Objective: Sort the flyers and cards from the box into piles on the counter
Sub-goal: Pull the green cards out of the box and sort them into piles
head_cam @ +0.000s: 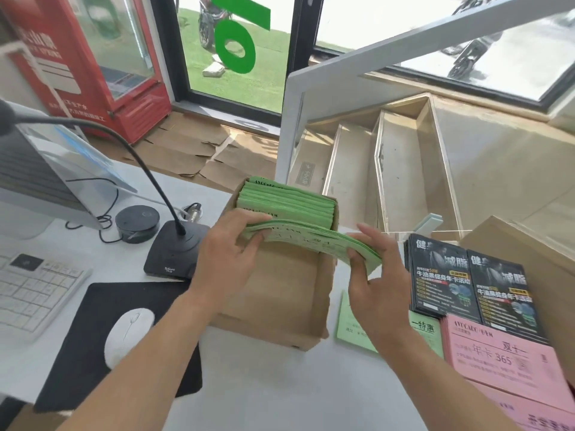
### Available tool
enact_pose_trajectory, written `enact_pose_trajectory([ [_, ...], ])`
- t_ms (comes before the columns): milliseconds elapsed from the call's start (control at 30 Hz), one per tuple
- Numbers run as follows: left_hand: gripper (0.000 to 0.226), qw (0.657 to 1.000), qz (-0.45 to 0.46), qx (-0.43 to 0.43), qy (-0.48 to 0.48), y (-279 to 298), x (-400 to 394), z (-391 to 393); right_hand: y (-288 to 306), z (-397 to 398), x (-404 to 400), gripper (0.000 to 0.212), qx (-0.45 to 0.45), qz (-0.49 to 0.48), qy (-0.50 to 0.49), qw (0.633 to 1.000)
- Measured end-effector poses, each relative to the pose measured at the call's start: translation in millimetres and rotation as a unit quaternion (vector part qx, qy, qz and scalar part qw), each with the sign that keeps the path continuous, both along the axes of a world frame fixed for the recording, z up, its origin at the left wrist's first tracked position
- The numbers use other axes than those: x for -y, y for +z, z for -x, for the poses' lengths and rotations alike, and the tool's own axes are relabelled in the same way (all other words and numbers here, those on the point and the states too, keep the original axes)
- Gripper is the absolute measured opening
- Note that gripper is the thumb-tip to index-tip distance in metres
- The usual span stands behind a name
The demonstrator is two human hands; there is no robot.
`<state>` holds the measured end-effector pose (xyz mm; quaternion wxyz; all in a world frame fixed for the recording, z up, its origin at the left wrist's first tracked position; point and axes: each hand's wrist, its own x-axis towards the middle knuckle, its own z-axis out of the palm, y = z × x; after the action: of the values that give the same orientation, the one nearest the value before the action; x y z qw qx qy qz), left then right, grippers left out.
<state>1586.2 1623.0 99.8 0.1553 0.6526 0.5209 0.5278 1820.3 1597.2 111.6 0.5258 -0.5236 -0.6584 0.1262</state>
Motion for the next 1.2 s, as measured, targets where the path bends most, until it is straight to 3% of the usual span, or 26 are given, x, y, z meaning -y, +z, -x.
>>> enact_pose_trajectory([
  [133,0.027,0.997,-0.066,-0.001,-0.051,8,47,-45,9,-50,47,0.056,-0.045,0.073,-0.019,0.996],
  [400,0.014,0.977,0.061,0.054,-0.195,-43,118,-123,-33,-148,129,0.05,0.0,0.171,-0.036,0.985],
  [500,0.014,0.975,0.098,0.039,-0.193,-67,131,-134,-51,-162,151,0.048,0.014,0.191,-0.029,0.981],
  [767,0.043,0.967,0.193,-0.023,-0.162,-91,150,-131,-82,-168,177,0.052,0.019,0.271,-0.016,0.962],
  [933,0.061,0.939,0.32,0.024,-0.126,-89,158,-132,-84,-170,182,0.06,0.015,0.325,-0.029,0.945],
  [1200,0.068,0.929,0.344,0.055,-0.126,-92,165,-136,-91,-182,181,0.055,0.04,0.352,-0.008,0.935],
])
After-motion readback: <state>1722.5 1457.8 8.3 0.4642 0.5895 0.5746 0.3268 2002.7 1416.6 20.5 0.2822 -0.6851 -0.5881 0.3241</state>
